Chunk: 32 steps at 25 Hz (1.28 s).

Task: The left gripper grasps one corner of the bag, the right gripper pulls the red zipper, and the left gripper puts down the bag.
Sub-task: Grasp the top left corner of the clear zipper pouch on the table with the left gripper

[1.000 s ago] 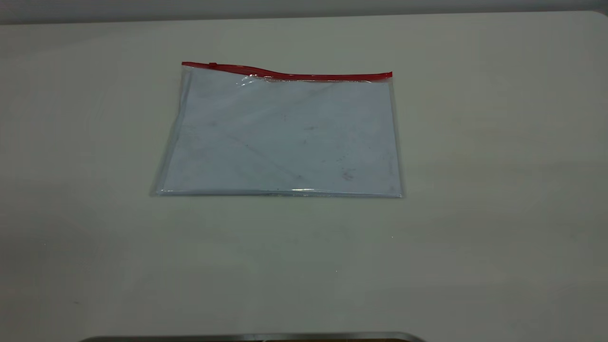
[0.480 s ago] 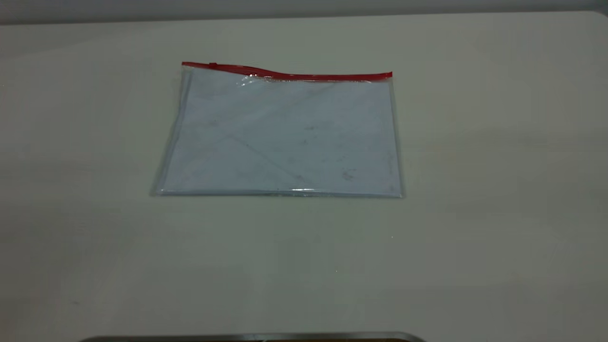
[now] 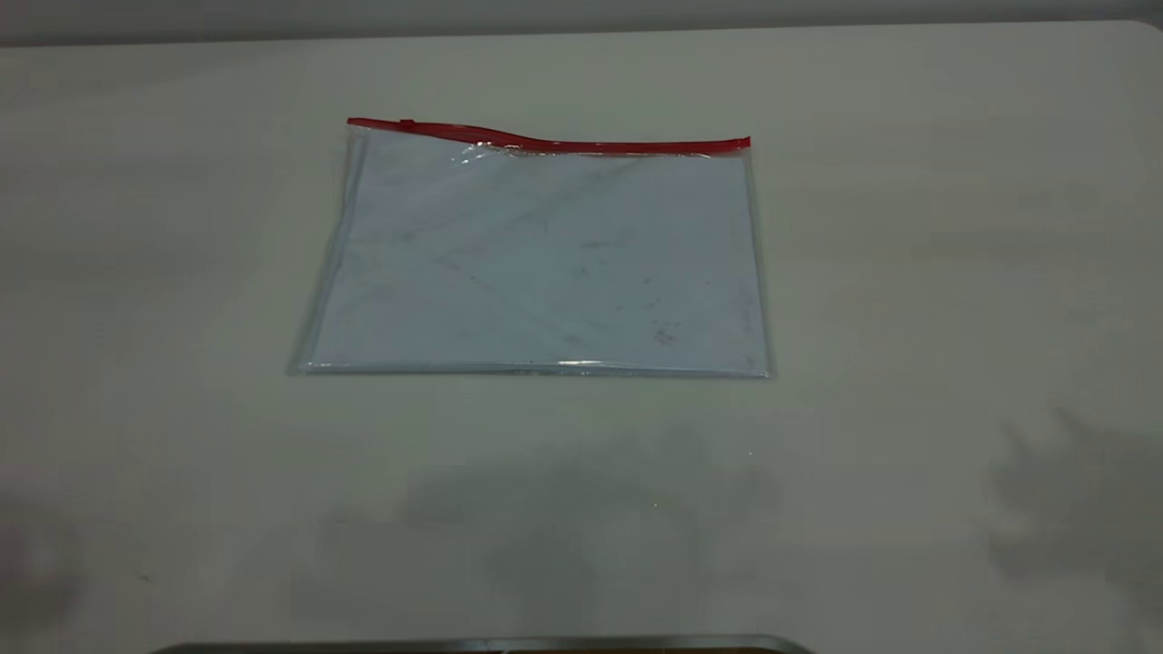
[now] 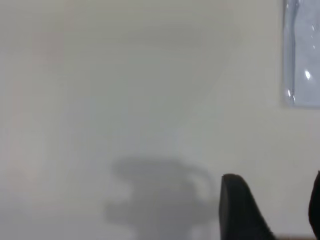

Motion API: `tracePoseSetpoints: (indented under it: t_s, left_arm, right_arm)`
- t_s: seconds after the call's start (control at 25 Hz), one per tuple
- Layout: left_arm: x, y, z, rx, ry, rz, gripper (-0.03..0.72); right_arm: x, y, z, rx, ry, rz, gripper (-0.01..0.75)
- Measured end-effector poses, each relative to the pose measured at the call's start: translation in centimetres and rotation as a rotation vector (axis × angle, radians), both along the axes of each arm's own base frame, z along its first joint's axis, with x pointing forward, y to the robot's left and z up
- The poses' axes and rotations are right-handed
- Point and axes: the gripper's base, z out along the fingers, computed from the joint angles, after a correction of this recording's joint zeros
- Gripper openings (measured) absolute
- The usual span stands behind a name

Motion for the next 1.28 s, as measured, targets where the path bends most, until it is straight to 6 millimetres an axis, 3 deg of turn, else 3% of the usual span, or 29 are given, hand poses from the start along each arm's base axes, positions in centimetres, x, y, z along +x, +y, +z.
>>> tracePoseSetpoints:
  t_s: [0.36,0.52,0.84,1.08,1.28]
  left_arm:
    - [12.8,0.1,-5.8,0.032,0.065,-0.075,0.424]
    - [18.0,0.2,-8.9,0.049,0.093,-0.11,0.424]
    - [25.7,0.3,-14.3,0.062,0.201,-0.165,0.424]
    - [28.9,-1.3,-16.9,-0.071,0.242,-0.319,0.424]
    - [30.9,-3.5,-19.7,-0.288,0.192,-0.534,0.424]
  right_arm:
    - [11.4,2.8,-2.4,0.156,0.136,0.188,0.414]
    - [14.6,4.8,-4.0,0.19,0.152,0.276,0.414]
    - [17.9,10.8,-7.8,0.176,0.21,0.421,0.414]
    - [19.3,11.7,-10.4,0.208,0.258,0.398,0.414]
    - [19.5,11.7,-10.8,0.212,0.266,0.392,0.414]
